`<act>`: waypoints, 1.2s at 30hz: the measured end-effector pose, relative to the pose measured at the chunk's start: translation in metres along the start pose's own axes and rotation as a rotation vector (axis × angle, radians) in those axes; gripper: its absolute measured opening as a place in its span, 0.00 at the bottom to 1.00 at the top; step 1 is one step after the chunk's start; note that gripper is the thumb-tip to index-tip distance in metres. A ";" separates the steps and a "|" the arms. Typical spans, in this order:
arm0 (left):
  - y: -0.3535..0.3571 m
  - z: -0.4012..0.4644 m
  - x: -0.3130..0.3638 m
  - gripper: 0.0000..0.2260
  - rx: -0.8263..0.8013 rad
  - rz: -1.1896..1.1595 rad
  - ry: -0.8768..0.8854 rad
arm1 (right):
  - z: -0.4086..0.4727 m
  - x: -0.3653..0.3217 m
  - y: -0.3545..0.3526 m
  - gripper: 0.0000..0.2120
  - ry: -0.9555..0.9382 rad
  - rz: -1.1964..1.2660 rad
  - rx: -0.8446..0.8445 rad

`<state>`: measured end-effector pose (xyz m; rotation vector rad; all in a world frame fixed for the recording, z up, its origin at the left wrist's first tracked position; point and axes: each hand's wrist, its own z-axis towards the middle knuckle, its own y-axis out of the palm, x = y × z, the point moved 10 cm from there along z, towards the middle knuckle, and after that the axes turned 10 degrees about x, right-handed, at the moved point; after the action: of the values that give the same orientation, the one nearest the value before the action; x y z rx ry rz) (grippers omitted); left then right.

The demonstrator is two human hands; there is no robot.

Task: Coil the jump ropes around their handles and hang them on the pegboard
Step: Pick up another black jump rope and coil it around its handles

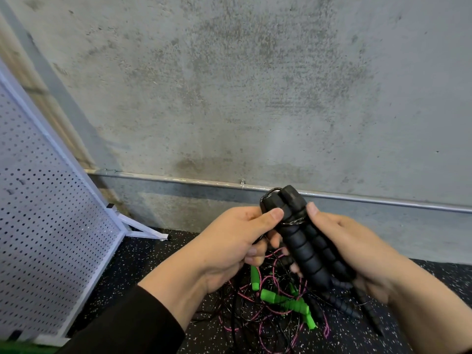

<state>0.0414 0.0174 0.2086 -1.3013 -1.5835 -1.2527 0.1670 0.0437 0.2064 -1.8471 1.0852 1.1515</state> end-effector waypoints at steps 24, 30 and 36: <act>-0.021 0.001 -0.026 0.28 0.156 0.246 -0.236 | -0.008 -0.033 -0.028 0.16 -0.361 -0.802 0.567; -0.012 0.005 -0.037 0.30 0.209 0.065 -0.286 | -0.010 -0.034 -0.001 0.25 -0.489 -1.088 0.508; -0.024 0.006 -0.045 0.23 0.331 0.049 -0.276 | -0.011 -0.030 0.032 0.32 -0.578 -1.304 0.383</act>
<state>0.0286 0.0107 0.1595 -1.3274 -1.8457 -0.7617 0.1344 0.0299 0.2345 -1.3037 -0.2791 0.5162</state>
